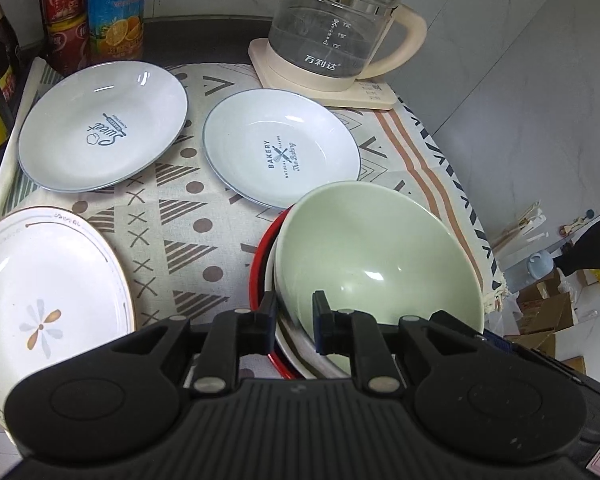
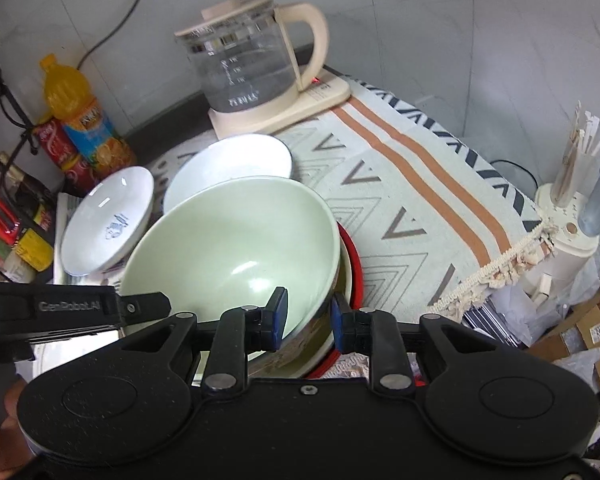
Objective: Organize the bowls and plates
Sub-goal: 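Open both grippers and release the small bowl onto the stack, then move both grippers toward the flower-pattern white plate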
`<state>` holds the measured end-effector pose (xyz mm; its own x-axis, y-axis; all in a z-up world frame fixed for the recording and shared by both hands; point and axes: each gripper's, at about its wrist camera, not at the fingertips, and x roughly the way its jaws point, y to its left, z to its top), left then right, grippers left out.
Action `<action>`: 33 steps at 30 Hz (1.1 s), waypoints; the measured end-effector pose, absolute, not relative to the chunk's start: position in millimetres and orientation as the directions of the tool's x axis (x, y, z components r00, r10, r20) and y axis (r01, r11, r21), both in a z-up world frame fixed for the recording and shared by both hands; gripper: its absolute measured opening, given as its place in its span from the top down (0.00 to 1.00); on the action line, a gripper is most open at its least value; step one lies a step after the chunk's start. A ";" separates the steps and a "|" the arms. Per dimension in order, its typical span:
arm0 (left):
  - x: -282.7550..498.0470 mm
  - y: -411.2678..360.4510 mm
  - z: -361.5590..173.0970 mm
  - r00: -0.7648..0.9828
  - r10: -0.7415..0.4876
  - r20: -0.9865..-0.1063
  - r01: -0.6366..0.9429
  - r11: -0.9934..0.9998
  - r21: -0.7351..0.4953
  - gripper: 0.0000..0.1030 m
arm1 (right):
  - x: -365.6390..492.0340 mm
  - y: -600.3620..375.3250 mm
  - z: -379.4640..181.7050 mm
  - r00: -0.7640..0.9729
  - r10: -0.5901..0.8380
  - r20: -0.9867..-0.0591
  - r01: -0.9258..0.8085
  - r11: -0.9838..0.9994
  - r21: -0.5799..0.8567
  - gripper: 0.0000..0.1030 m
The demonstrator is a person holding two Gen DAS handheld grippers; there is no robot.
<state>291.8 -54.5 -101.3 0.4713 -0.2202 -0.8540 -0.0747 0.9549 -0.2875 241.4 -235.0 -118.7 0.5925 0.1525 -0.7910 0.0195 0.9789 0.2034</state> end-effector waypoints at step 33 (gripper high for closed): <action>241.9 15.5 -69.7 0.553 -0.022 -0.833 -0.279 0.937 -0.210 0.22 | 216.5 -222.6 -83.7 0.674 0.169 -0.720 -0.051 0.982 0.183 0.13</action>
<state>241.9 15.5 -69.7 0.5535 -0.0221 -0.8326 -0.2786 0.9372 -0.2100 216.5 -222.6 -83.7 0.6736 0.1691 -0.7195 -0.0506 0.9818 0.1833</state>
